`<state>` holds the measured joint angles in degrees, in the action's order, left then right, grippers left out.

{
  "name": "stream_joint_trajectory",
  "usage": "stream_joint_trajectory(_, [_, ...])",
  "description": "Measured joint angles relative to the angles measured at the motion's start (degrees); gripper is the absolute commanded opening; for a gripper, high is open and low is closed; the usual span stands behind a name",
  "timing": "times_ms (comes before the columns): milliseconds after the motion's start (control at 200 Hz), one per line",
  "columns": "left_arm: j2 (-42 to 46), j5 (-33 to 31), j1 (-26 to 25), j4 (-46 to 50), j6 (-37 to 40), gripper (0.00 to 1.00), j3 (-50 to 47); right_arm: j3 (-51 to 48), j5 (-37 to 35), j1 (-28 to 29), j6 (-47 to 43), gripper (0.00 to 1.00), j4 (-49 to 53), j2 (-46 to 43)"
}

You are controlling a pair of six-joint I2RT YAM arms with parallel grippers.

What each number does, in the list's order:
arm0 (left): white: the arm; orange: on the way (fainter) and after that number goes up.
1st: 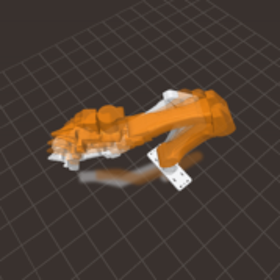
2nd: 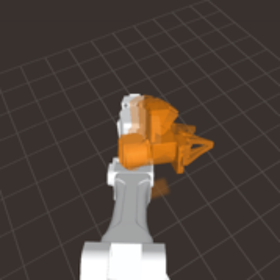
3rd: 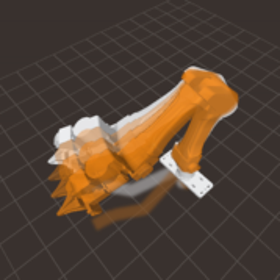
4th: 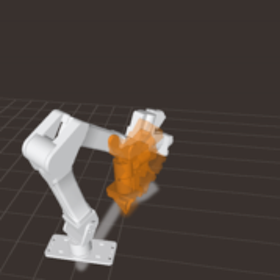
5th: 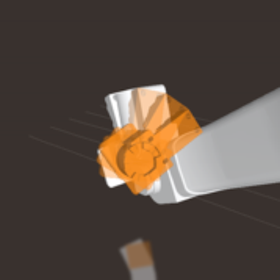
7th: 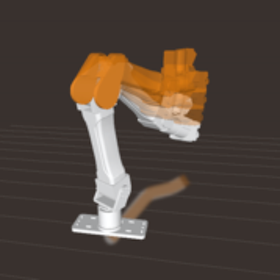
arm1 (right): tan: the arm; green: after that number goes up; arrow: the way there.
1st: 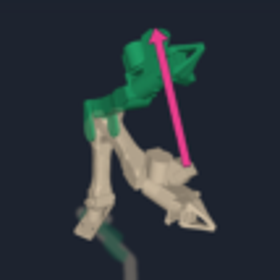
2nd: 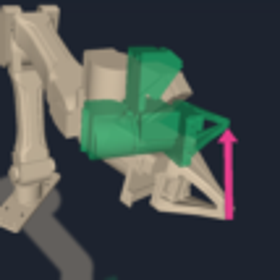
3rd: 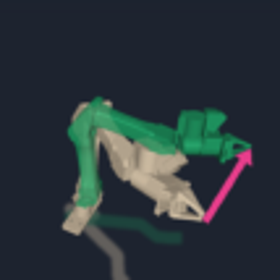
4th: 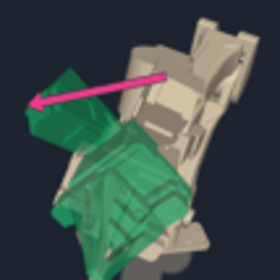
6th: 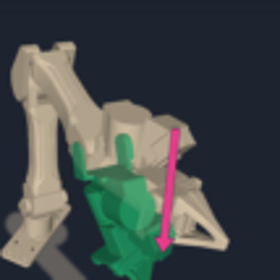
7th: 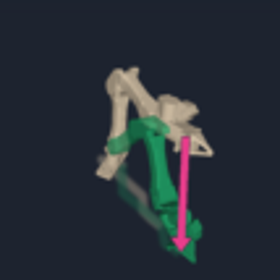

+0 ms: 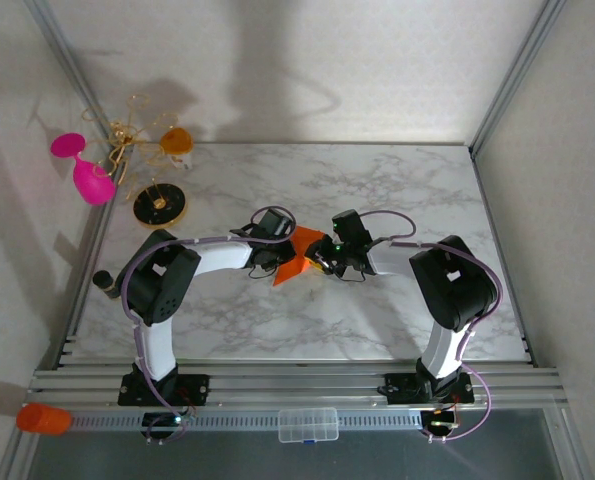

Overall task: Fold a paper plane with a square sheet of paper (pick it up from the middle)
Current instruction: Fold the wing for the fifth time at the center of the table.

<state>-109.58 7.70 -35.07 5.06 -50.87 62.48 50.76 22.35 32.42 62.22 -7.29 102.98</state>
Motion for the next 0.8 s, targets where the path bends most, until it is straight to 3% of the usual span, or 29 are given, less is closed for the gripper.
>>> stream_joint_trajectory(350, [0.0,0.0,0.2,0.0,0.0,0.15,0.0,-0.6,-2.2,0.0,-0.1,0.32,2.4,0.0])
stream_joint_trajectory(801, [0.0,0.0,0.7,-0.1,0.0,0.15,-0.1,-0.6,-0.4,0.0,-1.3,0.22,0.4,0.3])
